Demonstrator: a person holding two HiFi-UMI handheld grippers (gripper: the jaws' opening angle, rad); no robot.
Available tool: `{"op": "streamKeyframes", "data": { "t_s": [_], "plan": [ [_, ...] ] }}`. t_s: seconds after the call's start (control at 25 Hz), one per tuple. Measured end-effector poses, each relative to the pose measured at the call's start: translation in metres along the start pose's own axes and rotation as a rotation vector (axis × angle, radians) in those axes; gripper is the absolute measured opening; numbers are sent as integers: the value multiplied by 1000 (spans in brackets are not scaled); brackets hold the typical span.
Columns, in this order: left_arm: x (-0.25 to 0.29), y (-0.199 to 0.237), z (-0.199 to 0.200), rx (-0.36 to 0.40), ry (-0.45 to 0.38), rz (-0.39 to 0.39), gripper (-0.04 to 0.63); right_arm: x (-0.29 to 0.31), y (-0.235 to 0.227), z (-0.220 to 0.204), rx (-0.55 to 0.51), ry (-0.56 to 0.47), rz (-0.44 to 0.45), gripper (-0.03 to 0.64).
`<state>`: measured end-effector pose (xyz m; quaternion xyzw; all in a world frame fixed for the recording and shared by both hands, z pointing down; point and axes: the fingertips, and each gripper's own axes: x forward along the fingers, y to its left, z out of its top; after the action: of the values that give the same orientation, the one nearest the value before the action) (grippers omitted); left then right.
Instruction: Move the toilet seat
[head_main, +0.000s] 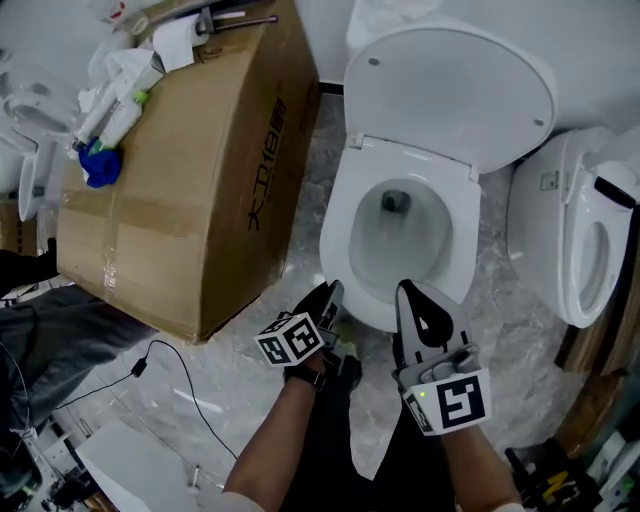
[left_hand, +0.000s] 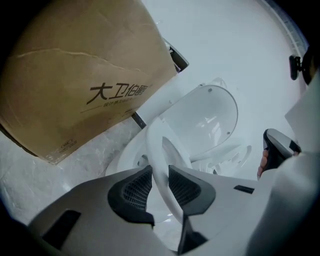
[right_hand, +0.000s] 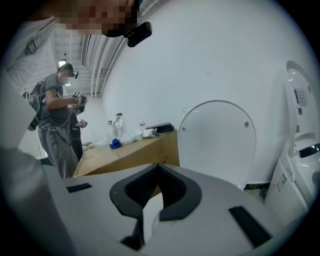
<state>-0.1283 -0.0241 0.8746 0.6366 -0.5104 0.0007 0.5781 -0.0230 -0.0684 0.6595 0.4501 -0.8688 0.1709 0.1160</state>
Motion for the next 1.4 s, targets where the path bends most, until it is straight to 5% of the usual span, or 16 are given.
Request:
{"op": "streamKeyframes", "data": {
  "t_s": [0.44,1.4],
  "plan": [
    [-25,-85,58,6,-9,-54,127,-42,-11,90,0,-53,-76,15],
    [2,-231,195,-227,-214,-263,187,-37,-91,231,-26,-146,-65,15]
  ]
}}
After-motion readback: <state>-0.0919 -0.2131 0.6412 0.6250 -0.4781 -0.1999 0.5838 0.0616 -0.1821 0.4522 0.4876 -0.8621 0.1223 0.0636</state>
